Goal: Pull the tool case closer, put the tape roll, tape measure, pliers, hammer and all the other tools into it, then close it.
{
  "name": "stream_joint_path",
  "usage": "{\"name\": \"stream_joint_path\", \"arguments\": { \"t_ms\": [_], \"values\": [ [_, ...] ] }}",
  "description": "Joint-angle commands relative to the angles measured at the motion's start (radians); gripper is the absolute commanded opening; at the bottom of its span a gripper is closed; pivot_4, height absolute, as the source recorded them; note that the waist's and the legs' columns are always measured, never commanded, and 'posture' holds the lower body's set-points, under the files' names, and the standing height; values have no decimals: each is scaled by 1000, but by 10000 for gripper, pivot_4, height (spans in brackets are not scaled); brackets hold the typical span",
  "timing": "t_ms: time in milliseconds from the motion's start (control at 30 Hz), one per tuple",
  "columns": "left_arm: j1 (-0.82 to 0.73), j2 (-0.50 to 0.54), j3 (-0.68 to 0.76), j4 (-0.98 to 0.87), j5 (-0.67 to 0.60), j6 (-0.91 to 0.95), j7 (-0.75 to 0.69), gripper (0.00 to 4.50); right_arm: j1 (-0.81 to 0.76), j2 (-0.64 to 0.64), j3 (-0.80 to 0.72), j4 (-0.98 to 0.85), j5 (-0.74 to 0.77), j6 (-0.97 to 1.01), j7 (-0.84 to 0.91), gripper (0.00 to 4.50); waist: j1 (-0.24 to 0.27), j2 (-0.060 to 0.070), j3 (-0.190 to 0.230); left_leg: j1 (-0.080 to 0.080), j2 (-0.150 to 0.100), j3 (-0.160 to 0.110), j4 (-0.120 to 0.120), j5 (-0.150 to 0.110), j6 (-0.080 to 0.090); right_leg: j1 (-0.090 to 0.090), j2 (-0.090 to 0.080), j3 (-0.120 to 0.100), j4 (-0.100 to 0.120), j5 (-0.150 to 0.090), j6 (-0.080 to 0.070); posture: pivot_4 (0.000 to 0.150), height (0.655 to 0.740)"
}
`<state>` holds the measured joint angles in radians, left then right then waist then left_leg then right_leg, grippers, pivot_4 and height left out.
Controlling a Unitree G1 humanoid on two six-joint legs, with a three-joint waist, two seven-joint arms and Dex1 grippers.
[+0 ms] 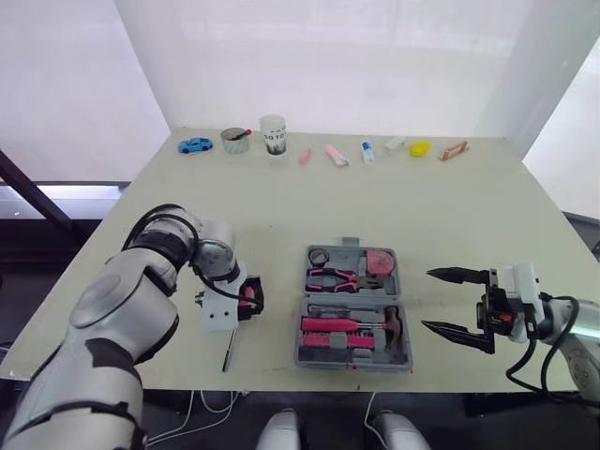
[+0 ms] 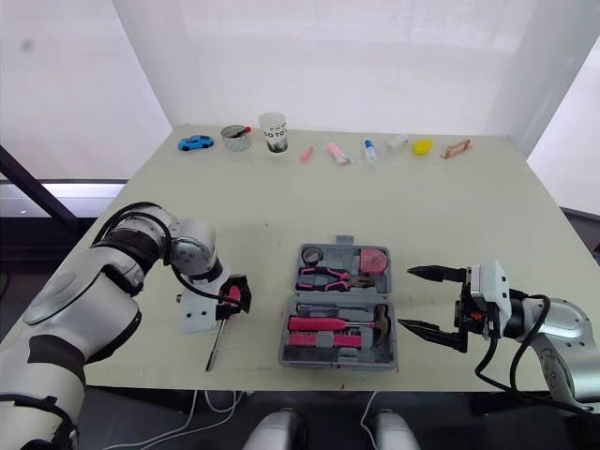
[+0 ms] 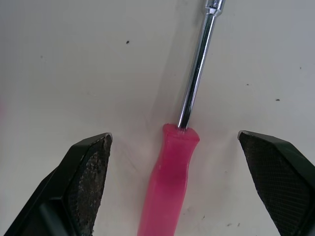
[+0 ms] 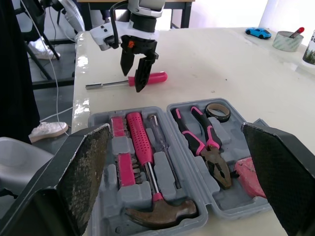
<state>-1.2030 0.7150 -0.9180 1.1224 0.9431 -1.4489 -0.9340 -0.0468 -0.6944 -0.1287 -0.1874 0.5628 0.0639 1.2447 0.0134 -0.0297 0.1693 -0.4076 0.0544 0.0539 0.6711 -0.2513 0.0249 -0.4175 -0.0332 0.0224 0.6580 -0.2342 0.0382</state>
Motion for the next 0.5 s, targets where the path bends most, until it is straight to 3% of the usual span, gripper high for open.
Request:
{"name": "stream_joint_path", "arguments": {
  "t_ms": [33, 133, 233, 433, 500],
  "values": [
    [-6, -4, -26, -10, 60, 0, 74, 44158, 2, -5, -31, -35, 16, -15, -3, 45000, 0, 0, 0, 0, 0, 0, 0, 0, 0, 0, 0, 0, 0, 0, 0, 1500, 7400],
    [-8, -11, -36, -9, 98, 6, 123, 44158, 1, -4, -29, -36, 16, -16, -4, 45000, 1, 0, 0, 1, 0, 0, 0, 0, 0, 1, 0, 0, 1, 0, 0, 1500, 7400],
    [-12, -16, -47, -6, 125, 6, 156, 34771, -2, -4, -27, -32, 15, -17, -5, 45000, 1, 0, 0, 4, 0, 0, 0, 0, 0, 4, 0, 0, 1, 0, 0, 1500, 7400],
    [-11, -2, -52, -27, 137, -24, 178, 8933, -13, 7, -13, -33, 8, -19, -16, 45000, 0, 1, -1, 8, 0, 3, 0, 0, 0, 5, 0, 3, 3, 0, 0, 1500, 7400],
    [-8, 8, -49, -38, 131, -40, 175, 3874, -11, 9, -12, -36, 8, -17, -16, 45000, 0, 1, -1, 8, 0, 3, 0, 0, 0, 5, 0, 3, 3, 0, 0, 1500, 7400]
  ]
}}
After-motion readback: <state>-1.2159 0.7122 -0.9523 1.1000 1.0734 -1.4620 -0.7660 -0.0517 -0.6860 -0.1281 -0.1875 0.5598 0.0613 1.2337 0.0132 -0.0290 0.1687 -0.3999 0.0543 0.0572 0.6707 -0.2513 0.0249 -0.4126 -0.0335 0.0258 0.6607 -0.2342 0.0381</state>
